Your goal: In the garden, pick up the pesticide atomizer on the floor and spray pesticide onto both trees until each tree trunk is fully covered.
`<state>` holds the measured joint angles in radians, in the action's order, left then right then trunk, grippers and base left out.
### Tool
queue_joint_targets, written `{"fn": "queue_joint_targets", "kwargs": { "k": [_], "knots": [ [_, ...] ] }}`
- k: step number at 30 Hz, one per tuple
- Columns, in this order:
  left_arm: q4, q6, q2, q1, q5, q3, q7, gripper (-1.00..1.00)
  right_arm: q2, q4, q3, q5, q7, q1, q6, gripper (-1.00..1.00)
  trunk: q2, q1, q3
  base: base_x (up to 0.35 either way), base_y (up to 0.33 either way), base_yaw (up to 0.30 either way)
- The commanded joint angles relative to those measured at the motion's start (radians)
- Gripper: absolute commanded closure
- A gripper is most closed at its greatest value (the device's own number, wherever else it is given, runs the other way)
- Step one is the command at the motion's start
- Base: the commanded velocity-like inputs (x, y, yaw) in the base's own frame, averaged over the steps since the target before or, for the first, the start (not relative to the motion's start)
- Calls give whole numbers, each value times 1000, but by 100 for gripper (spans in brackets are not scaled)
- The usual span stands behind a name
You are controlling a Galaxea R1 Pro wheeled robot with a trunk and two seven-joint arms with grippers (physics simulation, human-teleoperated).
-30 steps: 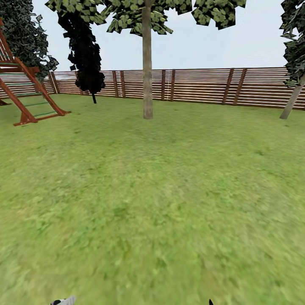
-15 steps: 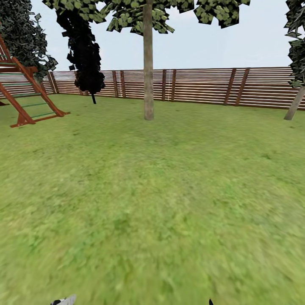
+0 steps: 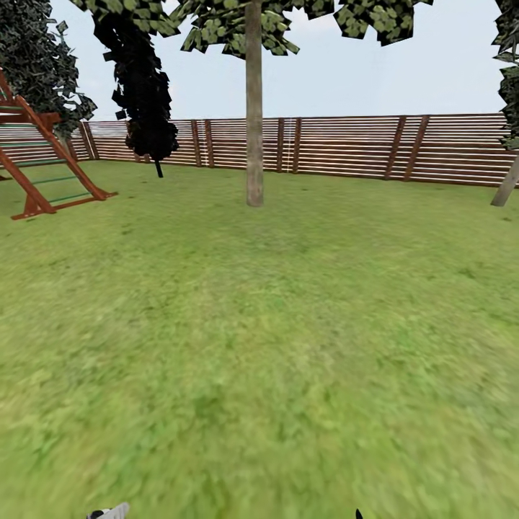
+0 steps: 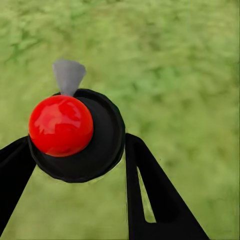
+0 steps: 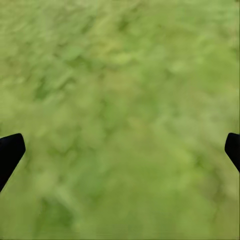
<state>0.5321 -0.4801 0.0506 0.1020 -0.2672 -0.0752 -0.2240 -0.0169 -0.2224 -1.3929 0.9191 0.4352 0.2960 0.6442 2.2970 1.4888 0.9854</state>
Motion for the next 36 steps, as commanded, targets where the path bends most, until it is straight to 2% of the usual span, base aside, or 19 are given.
{"fn": "queue_joint_targets", "kwargs": {
  "k": [1, 36],
  "knots": [
    [0, 0, 0, 0, 0, 0, 0, 100, 0, 0, 0, 0, 0, 0, 0, -100, 0, 0, 0, 334, 91, 0],
    [0, 0, 0, 0, 0, -2, 0, 100, 0, 0, 0, 0, 0, 0, 0, -100, 0, 0, 0, 336, 9, 0]
  ]
}}
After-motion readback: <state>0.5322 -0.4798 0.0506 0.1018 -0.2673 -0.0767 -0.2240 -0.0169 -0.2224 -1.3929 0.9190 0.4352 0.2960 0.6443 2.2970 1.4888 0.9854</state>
